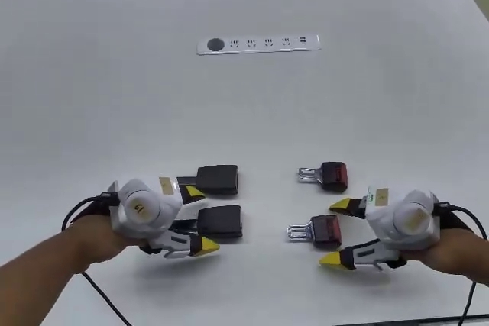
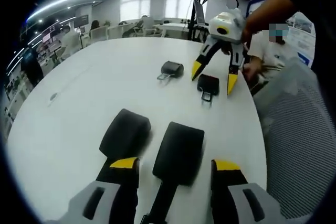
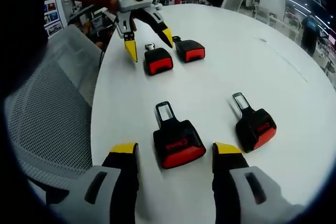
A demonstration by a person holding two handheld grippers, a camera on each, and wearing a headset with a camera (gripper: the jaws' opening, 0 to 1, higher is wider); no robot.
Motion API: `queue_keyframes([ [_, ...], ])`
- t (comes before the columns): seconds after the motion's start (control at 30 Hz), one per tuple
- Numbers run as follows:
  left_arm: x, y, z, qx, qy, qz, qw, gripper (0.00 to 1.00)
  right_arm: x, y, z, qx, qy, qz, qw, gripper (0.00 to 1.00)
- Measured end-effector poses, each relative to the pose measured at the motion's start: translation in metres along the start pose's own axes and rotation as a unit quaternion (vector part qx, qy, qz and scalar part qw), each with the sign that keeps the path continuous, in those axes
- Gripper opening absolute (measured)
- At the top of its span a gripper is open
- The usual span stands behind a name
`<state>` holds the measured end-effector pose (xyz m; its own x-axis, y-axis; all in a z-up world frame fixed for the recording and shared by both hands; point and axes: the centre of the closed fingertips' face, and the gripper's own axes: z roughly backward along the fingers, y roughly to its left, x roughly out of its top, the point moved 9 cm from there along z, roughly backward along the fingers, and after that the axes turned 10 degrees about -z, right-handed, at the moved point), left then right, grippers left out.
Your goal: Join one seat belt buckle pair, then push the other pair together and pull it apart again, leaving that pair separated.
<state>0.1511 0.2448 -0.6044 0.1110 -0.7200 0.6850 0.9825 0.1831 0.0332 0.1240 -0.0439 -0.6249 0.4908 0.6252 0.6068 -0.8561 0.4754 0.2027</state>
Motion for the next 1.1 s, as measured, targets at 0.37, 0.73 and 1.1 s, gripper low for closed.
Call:
queue_keyframes([
  [0.37,-0.006,-0.005,-0.01,-0.029,0.02,-0.046,0.9984,0.5,0.003,-0.001,-0.002,-0.007,0.004,0.015,0.9999,0.37],
  [0.73,-0.016,0.004,-0.015,-0.023,0.026,-0.073,0.9968,0.34,0.005,-0.003,-0.003,-0.003,0.011,0.03,0.9995,0.37],
  [1.1,-0.012,0.006,-0.016,-0.041,0.042,-0.086,0.9946,0.33,0.009,-0.003,-0.001,-0.005,0.027,0.018,0.9995,0.36],
])
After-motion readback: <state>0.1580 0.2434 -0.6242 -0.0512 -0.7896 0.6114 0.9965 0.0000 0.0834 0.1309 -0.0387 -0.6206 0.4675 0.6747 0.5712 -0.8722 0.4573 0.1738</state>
